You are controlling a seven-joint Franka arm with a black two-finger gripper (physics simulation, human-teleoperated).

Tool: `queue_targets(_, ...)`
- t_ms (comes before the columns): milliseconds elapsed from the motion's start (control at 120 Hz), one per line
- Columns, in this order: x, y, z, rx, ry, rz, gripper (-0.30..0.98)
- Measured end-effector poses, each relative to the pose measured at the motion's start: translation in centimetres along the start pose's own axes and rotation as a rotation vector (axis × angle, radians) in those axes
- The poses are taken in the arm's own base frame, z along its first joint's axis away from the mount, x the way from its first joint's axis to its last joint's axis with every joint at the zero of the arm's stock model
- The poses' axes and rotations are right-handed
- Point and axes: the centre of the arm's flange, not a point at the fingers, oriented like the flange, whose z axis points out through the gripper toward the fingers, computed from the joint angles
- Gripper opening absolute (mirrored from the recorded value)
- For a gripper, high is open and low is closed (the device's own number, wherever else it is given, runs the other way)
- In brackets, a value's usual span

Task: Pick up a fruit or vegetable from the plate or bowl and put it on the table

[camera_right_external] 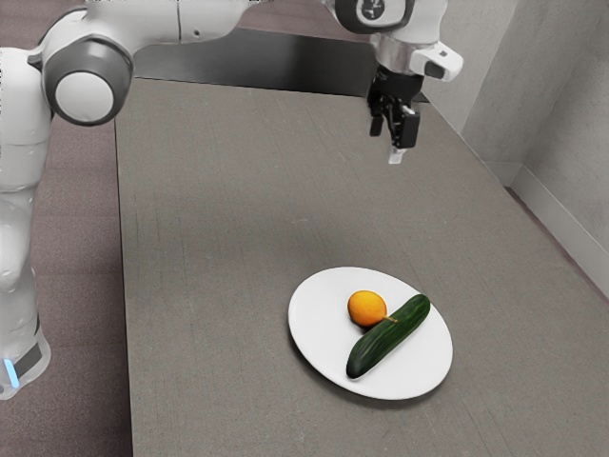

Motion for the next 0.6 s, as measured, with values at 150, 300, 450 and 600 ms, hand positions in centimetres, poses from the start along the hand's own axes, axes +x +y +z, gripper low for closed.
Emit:
queue_targets(150,0.0,0.0,-0.1,0.000,0.001,-0.003,0.69)
queue_targets(300,-0.3,-2.2,-0.9,0.006,0.010,-0.017,0.69)
queue_targets(450,-0.6,-4.0,-0.5,-0.046,-0.020,-0.027,0.69)
queue_targets(600,-0.8,-1.2,1.3,-0.088,-0.103,0.020,0.69)
